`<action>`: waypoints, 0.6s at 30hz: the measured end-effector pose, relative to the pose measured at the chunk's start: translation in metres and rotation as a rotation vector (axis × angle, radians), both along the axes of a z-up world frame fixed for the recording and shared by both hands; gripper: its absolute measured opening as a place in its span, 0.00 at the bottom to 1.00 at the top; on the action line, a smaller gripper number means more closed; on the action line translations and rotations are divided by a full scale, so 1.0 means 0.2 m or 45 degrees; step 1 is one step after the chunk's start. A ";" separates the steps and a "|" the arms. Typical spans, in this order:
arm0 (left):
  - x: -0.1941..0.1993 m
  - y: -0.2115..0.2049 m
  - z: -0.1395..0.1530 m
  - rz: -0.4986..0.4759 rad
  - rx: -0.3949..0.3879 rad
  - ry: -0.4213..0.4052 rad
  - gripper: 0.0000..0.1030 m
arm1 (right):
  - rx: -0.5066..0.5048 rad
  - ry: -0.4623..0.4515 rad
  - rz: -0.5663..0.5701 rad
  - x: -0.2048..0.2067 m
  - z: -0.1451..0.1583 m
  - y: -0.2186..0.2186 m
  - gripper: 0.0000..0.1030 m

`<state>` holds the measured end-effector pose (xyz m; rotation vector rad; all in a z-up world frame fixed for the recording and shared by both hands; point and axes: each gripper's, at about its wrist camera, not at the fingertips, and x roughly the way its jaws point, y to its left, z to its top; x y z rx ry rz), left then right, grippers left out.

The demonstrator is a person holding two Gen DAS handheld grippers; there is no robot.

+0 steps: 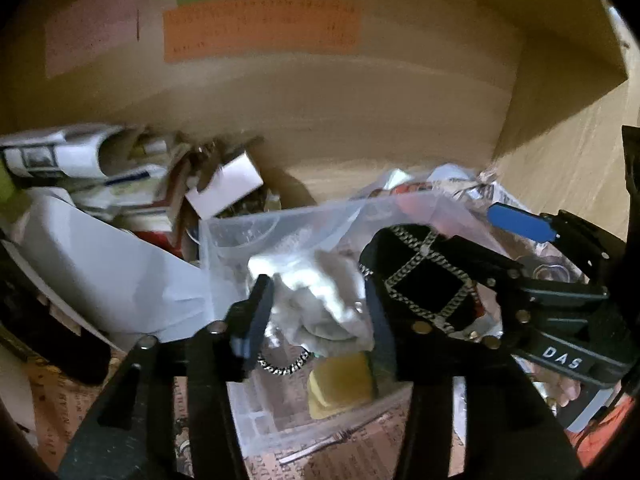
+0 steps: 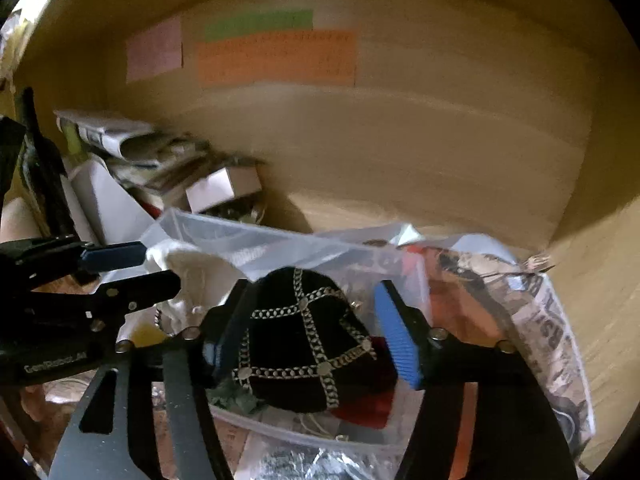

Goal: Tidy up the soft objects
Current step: 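Carry the black pouch and white cloth into the plastic box and release both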

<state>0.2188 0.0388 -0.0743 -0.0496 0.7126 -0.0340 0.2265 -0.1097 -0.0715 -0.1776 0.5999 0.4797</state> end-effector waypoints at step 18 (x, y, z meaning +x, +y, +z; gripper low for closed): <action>-0.37 -0.03 0.15 -0.033 0.005 -0.189 0.92 | -0.008 -0.061 -0.004 -0.33 -0.01 -0.24 0.99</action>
